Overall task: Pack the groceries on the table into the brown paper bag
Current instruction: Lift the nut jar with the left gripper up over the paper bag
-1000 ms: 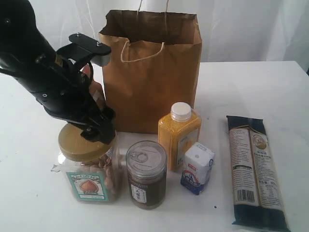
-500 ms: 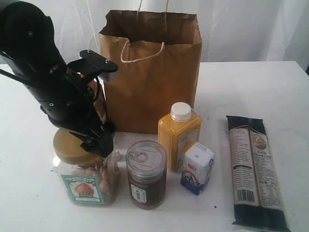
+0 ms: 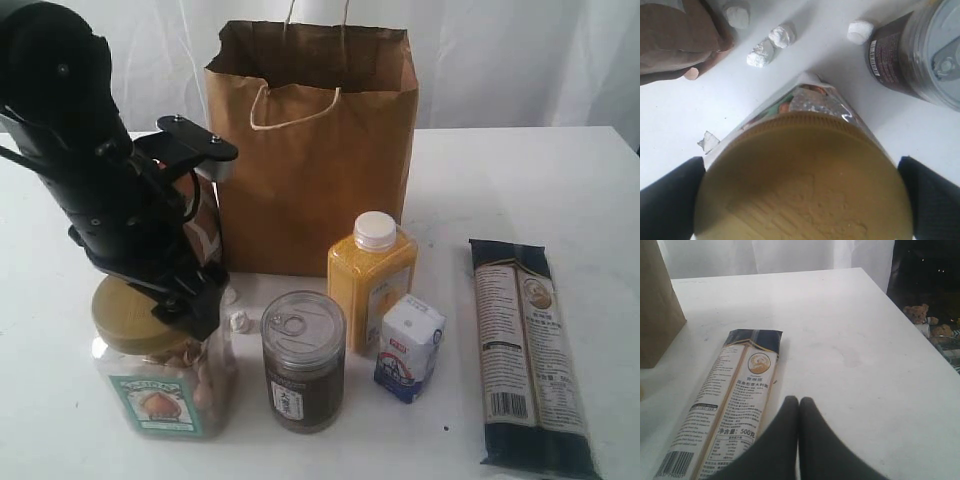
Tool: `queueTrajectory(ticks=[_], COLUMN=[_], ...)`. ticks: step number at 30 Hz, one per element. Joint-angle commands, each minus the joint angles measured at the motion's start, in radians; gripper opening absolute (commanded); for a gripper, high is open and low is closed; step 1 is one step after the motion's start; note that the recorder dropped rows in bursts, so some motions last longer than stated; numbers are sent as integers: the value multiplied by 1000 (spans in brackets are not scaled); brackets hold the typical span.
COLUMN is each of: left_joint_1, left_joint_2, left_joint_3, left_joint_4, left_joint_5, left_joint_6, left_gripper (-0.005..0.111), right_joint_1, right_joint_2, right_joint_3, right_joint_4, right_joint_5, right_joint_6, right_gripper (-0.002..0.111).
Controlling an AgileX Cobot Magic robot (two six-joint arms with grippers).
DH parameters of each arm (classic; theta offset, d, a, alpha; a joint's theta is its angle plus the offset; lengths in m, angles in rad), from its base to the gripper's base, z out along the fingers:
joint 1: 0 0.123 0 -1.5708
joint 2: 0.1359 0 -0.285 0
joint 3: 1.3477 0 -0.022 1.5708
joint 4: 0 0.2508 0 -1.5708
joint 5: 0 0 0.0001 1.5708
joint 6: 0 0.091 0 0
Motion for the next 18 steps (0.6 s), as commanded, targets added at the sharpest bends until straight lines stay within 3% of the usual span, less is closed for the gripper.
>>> queueTrajectory(ticks=[1, 18], left_joint_1=[-2, -2], left_joint_2=[5, 5], left_joint_3=[-34, -390], left_joint_4=[5, 32], left_joint_5=[68, 326], left_joint_6=[-6, 1], left_gripper=[0, 0], right_joint_1=[-1, -1], right_joint_2=[-3, -3], right_joint_3=[5, 5], right_joint_4=[0, 0], right_joint_5=[-5, -5], right_joint_6=[4, 4], right_gripper=[0, 0])
